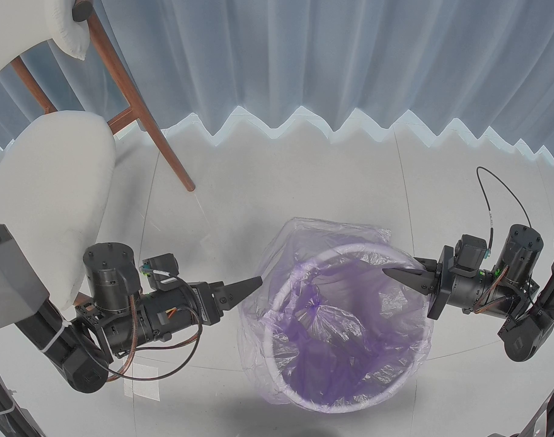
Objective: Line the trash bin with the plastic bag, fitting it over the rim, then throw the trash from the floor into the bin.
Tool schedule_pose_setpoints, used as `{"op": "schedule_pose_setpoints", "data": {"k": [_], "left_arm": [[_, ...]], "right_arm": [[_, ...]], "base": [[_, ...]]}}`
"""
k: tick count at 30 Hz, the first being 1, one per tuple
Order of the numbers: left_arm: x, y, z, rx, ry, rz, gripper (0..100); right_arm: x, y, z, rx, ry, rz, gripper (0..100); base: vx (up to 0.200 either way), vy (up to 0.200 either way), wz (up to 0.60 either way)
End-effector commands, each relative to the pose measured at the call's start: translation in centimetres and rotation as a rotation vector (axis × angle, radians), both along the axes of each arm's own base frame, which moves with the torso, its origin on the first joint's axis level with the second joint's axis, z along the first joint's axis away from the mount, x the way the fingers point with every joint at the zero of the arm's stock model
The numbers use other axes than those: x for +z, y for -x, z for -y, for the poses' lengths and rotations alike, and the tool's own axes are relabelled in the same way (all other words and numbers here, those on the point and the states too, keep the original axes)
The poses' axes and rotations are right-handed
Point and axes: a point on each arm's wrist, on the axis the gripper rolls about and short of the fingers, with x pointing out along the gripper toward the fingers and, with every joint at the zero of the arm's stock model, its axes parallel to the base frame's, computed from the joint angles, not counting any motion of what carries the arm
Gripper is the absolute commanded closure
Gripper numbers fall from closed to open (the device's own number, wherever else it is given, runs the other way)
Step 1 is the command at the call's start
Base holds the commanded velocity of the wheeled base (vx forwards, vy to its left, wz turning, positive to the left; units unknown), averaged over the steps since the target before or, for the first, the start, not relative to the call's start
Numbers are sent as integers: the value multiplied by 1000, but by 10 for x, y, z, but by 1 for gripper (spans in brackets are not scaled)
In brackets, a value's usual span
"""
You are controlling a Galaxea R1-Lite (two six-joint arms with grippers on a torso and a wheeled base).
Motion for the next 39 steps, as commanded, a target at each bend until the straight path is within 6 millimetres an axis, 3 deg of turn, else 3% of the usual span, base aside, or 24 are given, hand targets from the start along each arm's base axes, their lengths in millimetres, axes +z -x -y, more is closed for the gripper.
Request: {"op": "schedule_pose_setpoints", "data": {"k": [1, 2, 3, 10, 14, 22, 26, 27, 34, 39], "left_arm": [[-24, -4, 7, -1, -58, -28, 0], [-31, -7, 8, 1, -61, -34, 0], [-36, -9, 9, 7, -64, -36, 100], [-68, -26, 15, 68, -47, 7, 100], [-74, -27, 17, 86, -57, -6, 100], [-69, -27, 19, 87, -24, -10, 100], [-48, -23, 17, 93, 28, 23, 100], [-45, -23, 17, 93, 35, 31, 0], [-31, -22, 10, 162, 47, 70, 0], [15, -13, -18, 278, 123, 187, 0]], "right_arm": [[1, 1, 0, 0, 0, 2, 100], [1, 1, 0, 0, -1, 0, 100], [1, 1, 0, 0, -2, 1, 100], [5, 1, 0, 0, -15, 5, 100], [9, 2, 1, -1, -26, 4, 100], [9, 2, 1, -4, -29, 3, 100], [9, 2, 1, -7, -29, 2, 100], [9, 2, 1, -13, -29, 3, 100], [9, 0, 1, -39, -33, -4, 100], [19, -26, -2, -313, -222, -153, 100]], "base": [[0, 0, 0], [0, 0, 0], [0, 0, 0], [0, 0, 0], [0, 0, 0], [0, 0, 0], [0, 0, 0], [0, 0, 0], [0, 0, 0], [0, 0, 0]]}}
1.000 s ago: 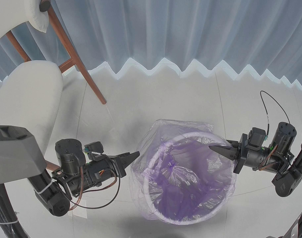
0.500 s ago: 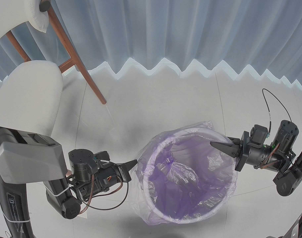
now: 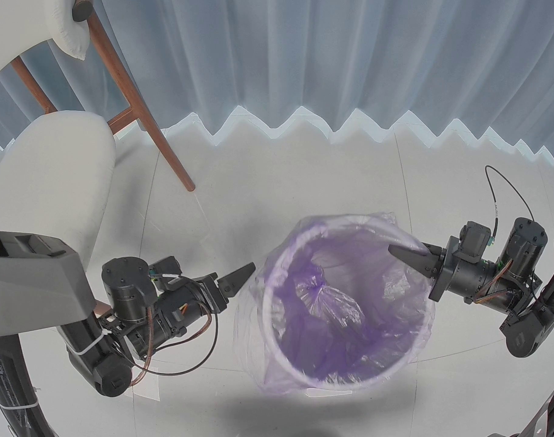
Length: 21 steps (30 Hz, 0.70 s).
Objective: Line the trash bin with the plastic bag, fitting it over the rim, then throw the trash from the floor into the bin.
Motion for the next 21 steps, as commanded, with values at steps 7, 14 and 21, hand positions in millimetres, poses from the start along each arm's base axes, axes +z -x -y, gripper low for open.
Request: {"op": "schedule_pose_setpoints", "data": {"k": [7, 14, 21], "left_arm": [[95, 26, -48, 165, 140, 283, 0], [128, 50, -57, 198, 194, 400, 0], [125, 94, -72, 186, 190, 394, 0]], "right_arm": [[-19, -49, -7, -383, -179, -221, 100], [-59, -75, -26, -478, -199, -302, 100], [-93, -99, -47, -622, -291, -368, 100]], "base": [[0, 0, 0], [0, 0, 0], [0, 0, 0]]}}
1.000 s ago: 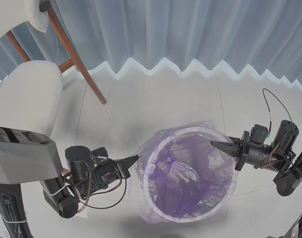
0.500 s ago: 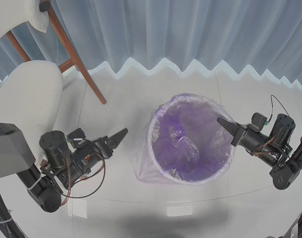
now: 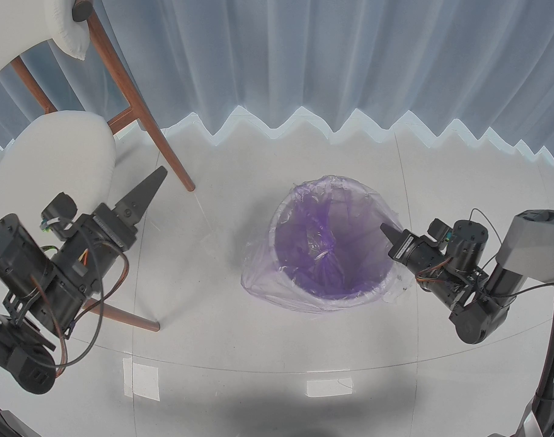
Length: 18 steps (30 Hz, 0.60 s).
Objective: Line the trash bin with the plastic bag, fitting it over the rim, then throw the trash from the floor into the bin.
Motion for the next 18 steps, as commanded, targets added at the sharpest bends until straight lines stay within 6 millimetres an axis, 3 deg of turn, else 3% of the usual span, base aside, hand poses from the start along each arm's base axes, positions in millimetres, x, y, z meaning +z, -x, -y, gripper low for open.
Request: {"op": "schedule_pose_setpoints", "data": {"k": [1, 7, 18], "left_arm": [[12, 43, -16, 1, 21, 56, 0], [11, 72, -28, 6, 18, 52, 0], [2, 79, -31, 16, -55, 26, 0]], "right_arm": [[-45, -22, -20, -76, -21, -72, 100], [-59, -24, -37, -152, -105, -112, 100], [-59, -24, -53, -155, -134, -71, 100]], "base": [[0, 0, 0], [0, 0, 0], [0, 0, 0]]}}
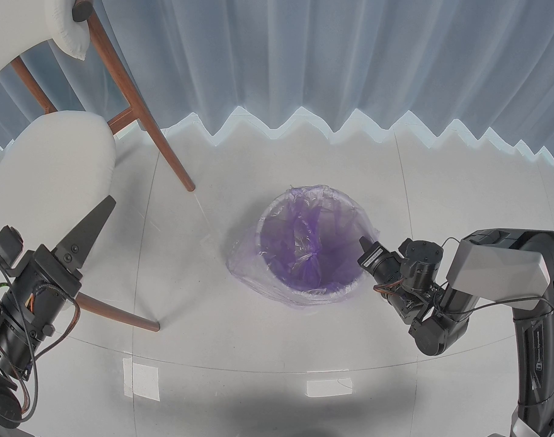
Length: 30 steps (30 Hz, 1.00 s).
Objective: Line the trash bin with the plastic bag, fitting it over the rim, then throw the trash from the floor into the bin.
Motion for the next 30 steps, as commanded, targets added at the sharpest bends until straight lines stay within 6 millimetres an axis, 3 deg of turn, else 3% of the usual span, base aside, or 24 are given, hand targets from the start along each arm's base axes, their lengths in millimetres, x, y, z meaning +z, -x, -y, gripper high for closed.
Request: {"op": "schedule_pose_setpoints", "data": {"k": [1, 10, 11, 17, 23, 27, 30], "left_arm": [[-5, 7, -2, -3, -24, -5, 0], [-6, 7, -1, -6, -28, -8, 0], [-6, 7, -2, -6, -28, -8, 0], [-6, 8, -2, -6, -29, -10, 0], [-6, 8, -2, -6, -28, -7, 0], [-6, 8, -2, -8, -28, -10, 0], [-9, 9, -2, -10, -33, -18, 0]], "right_arm": [[-11, 1, -4, 5, 10, 7, 100], [-24, 5, -8, -1, 36, -2, 100], [-25, 5, -8, -7, 38, -4, 0], [-8, 8, -7, -18, -4, 19, 0], [13, 37, 14, -35, 36, -16, 0], [15, 69, 47, -43, 122, -105, 0], [11, 74, 73, -51, 212, -138, 0]], "base": [[0, 0, 0], [0, 0, 0], [0, 0, 0], [0, 0, 0], [0, 0, 0], [0, 0, 0], [0, 0, 0]]}}
